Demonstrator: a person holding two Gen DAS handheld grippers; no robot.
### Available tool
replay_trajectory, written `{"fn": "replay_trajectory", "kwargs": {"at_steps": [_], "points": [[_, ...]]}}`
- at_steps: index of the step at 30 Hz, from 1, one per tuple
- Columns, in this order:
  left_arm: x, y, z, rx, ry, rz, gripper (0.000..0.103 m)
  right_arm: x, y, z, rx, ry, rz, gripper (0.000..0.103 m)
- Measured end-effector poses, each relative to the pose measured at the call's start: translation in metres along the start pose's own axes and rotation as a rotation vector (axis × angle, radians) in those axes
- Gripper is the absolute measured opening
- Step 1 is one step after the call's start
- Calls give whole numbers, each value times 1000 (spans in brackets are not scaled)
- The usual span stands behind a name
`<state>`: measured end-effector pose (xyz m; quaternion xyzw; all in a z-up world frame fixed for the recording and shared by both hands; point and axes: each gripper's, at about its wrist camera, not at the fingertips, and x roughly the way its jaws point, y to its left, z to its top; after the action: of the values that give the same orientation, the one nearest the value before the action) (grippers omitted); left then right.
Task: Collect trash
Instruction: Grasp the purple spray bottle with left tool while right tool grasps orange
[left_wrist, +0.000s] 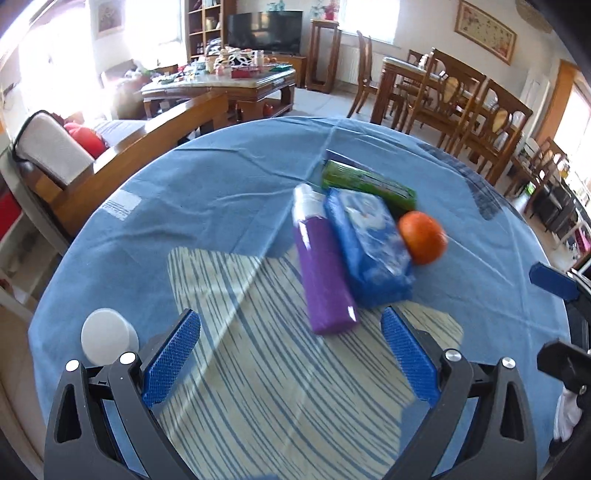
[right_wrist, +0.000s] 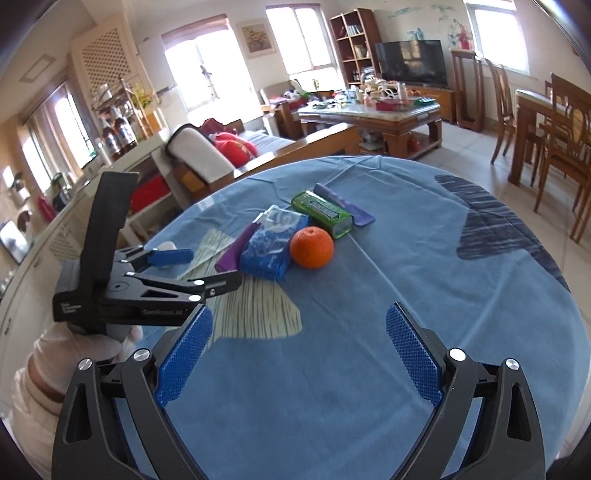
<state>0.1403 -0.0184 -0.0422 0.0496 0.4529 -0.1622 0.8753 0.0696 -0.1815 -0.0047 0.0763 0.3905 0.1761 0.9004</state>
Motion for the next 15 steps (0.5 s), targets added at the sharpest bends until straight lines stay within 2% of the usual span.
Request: {"fn": "replay_trajectory", "kwargs": {"at_steps": [10,12,14,15], "points": [[10,8,24,20,-3,69,97,35,-2,28,-39,41,-10,93],[14,5,27,32,-3,85,97,44,-2,35,-43,55,-15,89],[18,7,30,23,-2,67,92,53,-2,40,-49,70,-19,83],[16,8,30,26,-12,65,82,59,-3,43,-54,81,-24,78]]}}
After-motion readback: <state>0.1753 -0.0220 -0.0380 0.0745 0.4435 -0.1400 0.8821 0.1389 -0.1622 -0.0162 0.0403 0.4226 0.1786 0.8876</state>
